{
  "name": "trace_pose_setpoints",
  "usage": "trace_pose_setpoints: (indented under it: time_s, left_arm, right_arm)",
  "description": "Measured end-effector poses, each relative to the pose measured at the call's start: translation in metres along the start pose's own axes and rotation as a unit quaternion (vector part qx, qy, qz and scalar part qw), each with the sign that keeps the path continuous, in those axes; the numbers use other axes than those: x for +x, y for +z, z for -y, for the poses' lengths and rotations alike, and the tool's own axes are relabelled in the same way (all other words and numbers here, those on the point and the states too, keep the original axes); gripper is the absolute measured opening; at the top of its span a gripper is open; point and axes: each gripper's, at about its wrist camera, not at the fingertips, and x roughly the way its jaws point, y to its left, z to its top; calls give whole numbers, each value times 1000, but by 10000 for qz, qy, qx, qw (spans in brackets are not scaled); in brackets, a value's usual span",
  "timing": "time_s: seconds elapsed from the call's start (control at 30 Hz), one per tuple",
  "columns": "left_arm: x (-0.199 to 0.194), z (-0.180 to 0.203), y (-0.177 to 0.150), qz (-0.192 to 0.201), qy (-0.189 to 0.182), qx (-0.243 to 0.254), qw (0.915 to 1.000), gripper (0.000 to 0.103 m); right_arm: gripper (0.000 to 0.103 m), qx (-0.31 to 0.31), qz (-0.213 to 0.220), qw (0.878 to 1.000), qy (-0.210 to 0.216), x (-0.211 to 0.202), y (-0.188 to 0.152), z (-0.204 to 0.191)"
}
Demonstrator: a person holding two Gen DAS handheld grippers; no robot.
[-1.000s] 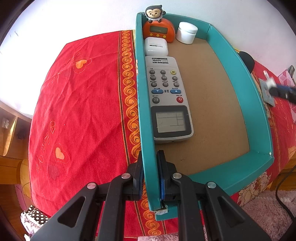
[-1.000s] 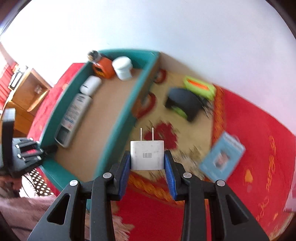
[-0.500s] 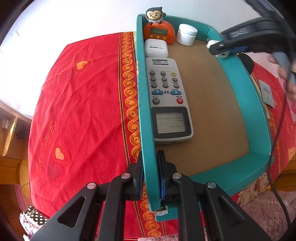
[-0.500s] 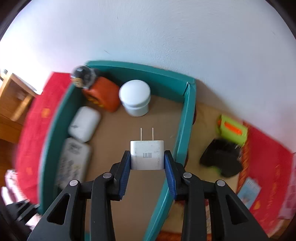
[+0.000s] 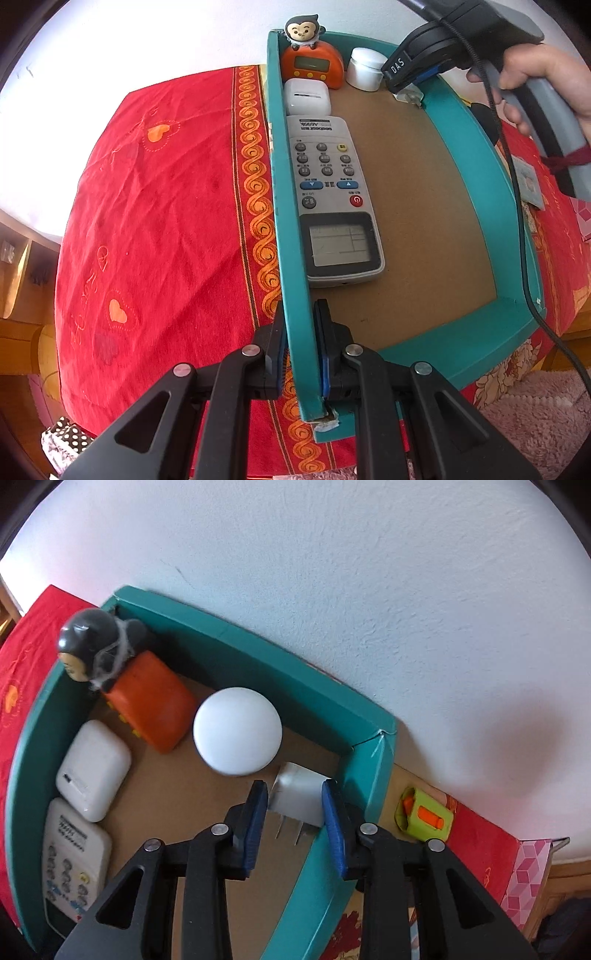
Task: Organize objects
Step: 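Place the charger in the tray beside the white jar and release, then move the right gripper back toward the blue ID card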
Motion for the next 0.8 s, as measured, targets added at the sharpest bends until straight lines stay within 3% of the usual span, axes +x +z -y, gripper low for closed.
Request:
trace_pose_setpoints:
  time_s: [0.1, 0.23, 0.43, 0.63, 0.8]
  left_arm:
    - [-3, -4, -1, -7, 1, 9, 10000, 12]
    - [-3, -3, -2, -5, 3, -11, 10000, 12]
    - [-2, -3, 1, 3, 9, -43, 10000, 12]
    - [-2, -1, 0, 21, 7, -85, 10000, 12]
    - [-6, 4, -1, 33, 3, -124, 9999, 12]
  right_arm:
    - [32, -98, 78, 9999, 17, 0, 1, -1]
    - [32, 128, 272, 9989, 360, -10, -3, 11]
    - [41, 596, 668, 9900, 1094, -39, -18, 41]
    - [44, 1034, 932, 9772, 1602, -60, -52, 76]
    - [48, 1185, 906, 9755, 1619, -72, -88, 85]
